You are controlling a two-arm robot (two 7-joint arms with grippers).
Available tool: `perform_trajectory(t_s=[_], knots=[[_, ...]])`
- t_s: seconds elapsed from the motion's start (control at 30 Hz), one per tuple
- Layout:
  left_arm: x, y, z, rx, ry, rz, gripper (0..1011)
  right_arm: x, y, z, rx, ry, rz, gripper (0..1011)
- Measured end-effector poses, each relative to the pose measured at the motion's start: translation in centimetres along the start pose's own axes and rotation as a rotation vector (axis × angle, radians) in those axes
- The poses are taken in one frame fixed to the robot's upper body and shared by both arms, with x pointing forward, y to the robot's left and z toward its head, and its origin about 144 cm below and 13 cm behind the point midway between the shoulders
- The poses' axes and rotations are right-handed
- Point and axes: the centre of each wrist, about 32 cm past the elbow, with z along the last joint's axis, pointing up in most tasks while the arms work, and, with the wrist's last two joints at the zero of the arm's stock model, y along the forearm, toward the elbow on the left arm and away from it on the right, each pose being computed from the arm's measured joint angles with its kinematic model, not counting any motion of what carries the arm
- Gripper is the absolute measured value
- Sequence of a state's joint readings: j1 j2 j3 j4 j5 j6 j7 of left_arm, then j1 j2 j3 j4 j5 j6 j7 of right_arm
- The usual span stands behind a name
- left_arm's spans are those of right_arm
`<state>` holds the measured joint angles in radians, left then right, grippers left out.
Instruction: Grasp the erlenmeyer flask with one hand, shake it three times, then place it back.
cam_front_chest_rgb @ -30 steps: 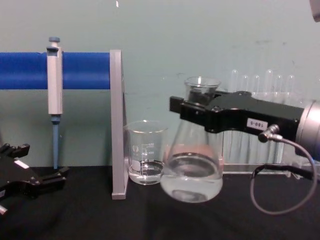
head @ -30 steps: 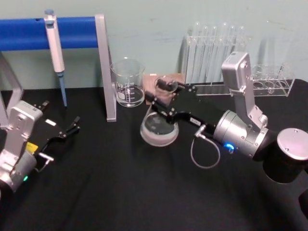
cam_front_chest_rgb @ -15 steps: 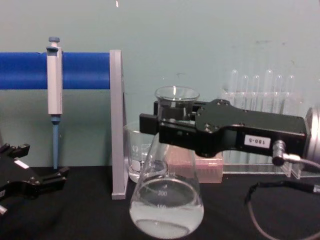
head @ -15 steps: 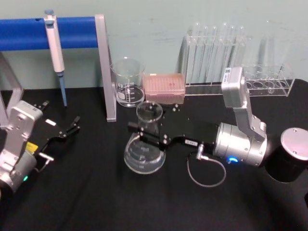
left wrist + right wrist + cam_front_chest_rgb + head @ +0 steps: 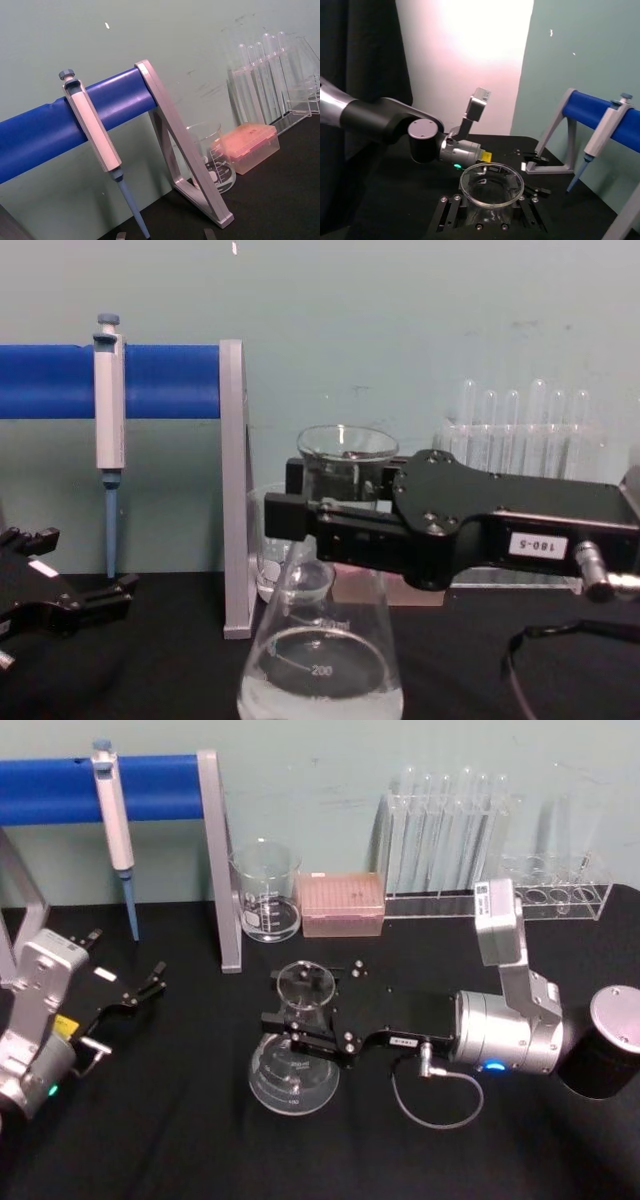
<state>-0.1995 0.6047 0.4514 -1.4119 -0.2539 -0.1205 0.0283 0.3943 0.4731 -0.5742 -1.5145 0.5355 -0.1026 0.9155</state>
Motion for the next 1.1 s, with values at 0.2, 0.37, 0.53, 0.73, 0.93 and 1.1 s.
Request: perform_trajectory(t_s=[0.2, 0.37, 0.53, 0.73, 0.93, 1.1], knots=[[0.00, 0.00, 0.00, 0.000, 0.000, 0.000, 1001, 0.01, -0.05, 0.00, 0.005, -0.002, 0.031, 447], [0.00, 0.00, 0.00, 0.000, 0.000, 0.000, 1001, 0.08, -0.13, 0.02, 0.008, -0.002, 0.057, 447], [0.00, 0.00, 0.00, 0.000, 0.000, 0.000, 1001, 0.14, -0.21, 0.00, 0.008, -0.005, 0.086, 447], [0.00, 0.00, 0.00, 0.000, 0.000, 0.000, 1001, 0.15, -0.22, -0.02, 0.006, -0.006, 0.103, 447], [0.00, 0.00, 0.00, 0.000, 0.000, 0.000, 1001, 0.12, -0.21, -0.06, 0.002, -0.004, 0.090, 447], [0.00, 0.00, 0.00, 0.000, 0.000, 0.000, 1001, 0.13, -0.15, -0.04, 0.005, -0.003, 0.040, 447]])
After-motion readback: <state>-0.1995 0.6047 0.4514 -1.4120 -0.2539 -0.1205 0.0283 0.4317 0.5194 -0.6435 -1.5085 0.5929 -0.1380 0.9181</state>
